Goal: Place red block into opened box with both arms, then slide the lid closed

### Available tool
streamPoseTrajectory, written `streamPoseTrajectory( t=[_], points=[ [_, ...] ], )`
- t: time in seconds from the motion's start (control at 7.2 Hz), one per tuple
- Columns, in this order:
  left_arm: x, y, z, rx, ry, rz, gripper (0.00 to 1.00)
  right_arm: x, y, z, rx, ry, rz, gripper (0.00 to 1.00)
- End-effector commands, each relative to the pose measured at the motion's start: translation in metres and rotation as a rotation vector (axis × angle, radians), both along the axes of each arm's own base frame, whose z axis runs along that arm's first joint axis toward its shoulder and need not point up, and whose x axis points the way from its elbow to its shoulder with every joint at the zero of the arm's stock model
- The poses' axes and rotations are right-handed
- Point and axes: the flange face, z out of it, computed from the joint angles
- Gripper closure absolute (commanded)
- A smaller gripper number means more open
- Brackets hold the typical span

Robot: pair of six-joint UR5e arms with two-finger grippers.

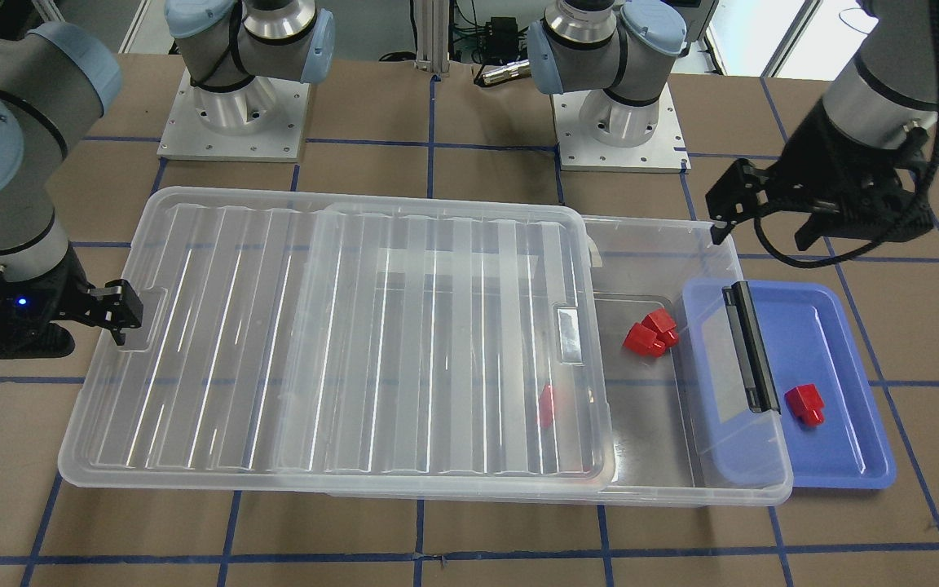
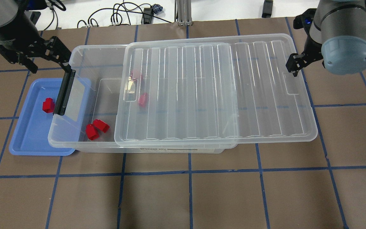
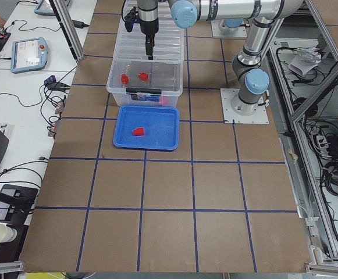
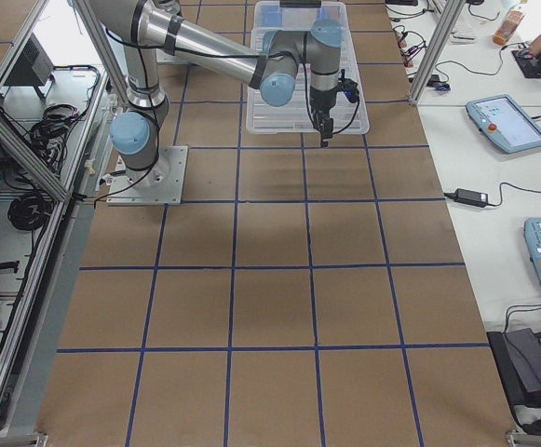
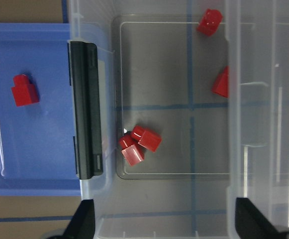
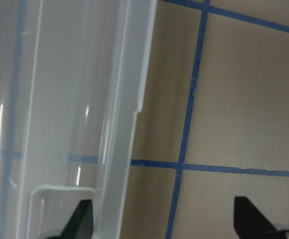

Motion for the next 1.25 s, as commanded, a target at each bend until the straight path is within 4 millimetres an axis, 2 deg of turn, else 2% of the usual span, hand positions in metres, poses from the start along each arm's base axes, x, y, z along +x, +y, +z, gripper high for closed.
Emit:
streamPoseTrajectory(
  t=[0.0, 0.28, 0.42, 0.56, 0.69, 0.83, 0.97, 1.11],
  points=[
    [0.081, -0.004, -0.050, -0.035, 0.026, 0.063, 0.00, -0.037, 0.000, 0.002, 0.011, 0.010, -0.006, 0.00],
    [0.138, 0.003, -0.122, -0.050, 0.078, 0.107, 0.00, -0.039, 0.003, 0.006, 0.008, 0.011, -0.014, 0.00],
    [0.161, 0.001, -0.151, -0.089, 0.077, 0.040, 0.00, -0.036, 0.002, 0.007, 0.001, 0.004, -0.016, 0.00],
    [0.178, 0.006, -0.181, -0.053, 0.098, 0.049, 0.00, -0.033, 0.001, 0.019, -0.019, 0.002, -0.014, 0.00],
    [0.192, -0.002, -0.206, -0.058, 0.092, 0.065, 0.00, -0.016, -0.005, 0.043, -0.021, -0.040, 0.011, 0.00],
    [0.201, -0.011, -0.233, -0.061, 0.089, 0.103, 0.00, 0.015, -0.002, 0.081, 0.031, -0.104, 0.005, 0.00],
    [0.210, -0.024, -0.251, -0.080, 0.063, 0.220, 0.00, 0.050, 0.000, 0.123, 0.028, -0.117, -0.006, 0.00],
    [0.212, -0.028, -0.267, -0.075, 0.061, 0.235, 0.00, 0.074, 0.003, 0.155, -0.009, -0.209, -0.063, 0.00]
  ],
)
